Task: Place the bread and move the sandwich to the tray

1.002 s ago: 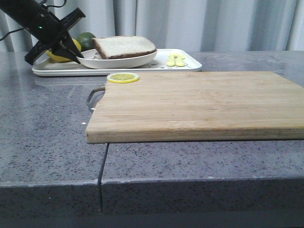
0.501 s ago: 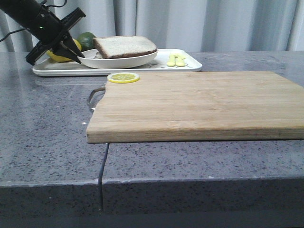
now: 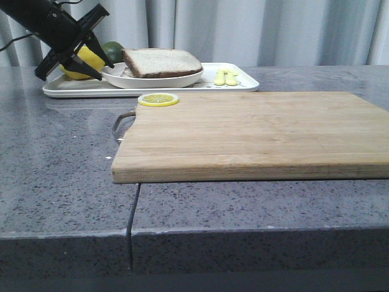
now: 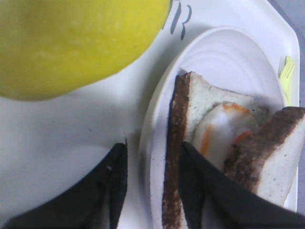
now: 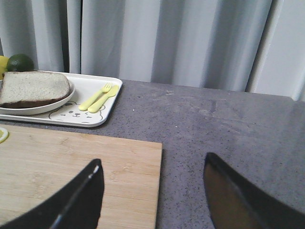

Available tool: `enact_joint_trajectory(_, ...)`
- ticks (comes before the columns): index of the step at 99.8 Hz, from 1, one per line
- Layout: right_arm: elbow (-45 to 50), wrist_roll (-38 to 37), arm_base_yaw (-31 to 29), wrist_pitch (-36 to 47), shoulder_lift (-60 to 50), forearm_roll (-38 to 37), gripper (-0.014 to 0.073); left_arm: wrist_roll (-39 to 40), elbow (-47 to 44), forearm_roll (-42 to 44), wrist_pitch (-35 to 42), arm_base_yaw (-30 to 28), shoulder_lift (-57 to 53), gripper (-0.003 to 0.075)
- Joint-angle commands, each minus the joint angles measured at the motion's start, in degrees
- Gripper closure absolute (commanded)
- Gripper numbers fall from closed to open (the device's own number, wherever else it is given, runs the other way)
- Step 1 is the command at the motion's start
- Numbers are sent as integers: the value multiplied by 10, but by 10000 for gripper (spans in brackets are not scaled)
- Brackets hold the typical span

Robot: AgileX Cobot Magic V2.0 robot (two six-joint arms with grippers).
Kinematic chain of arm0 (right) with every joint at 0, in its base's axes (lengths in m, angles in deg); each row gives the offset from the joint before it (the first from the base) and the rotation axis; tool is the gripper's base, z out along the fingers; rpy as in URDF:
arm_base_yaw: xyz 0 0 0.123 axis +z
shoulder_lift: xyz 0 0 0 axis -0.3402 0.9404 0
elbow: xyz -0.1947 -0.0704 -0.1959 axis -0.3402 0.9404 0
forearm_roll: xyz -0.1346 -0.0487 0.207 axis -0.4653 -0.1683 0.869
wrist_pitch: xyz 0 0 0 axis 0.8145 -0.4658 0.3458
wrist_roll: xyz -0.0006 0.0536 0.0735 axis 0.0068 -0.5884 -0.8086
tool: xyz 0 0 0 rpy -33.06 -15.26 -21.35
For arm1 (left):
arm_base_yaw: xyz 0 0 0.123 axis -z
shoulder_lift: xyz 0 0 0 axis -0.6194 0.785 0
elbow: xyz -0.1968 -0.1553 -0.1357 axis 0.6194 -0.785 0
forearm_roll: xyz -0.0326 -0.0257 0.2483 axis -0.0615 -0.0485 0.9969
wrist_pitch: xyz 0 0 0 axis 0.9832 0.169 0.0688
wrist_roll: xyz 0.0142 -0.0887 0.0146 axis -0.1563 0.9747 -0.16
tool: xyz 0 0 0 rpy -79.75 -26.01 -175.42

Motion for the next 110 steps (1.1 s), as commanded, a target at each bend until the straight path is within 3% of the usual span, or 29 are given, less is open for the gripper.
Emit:
enact_joint_trajectory(1,-15,0,-3,52,2,-5,132,5,19,-23,14,-3,-52,465)
enact_joint_trajectory(62,-15,0,-3,57,2,-5,132,-10,19,86,-21,-17,-158,465)
enact_joint_trajectory(89,-15,0,-3,57,2,-5,132,-14,14,269,-20,2,-251,467)
enact_joint_trajectory(110,-15,0,-3,57,2,-5,132,-15,-34,331,11,23,-336,467)
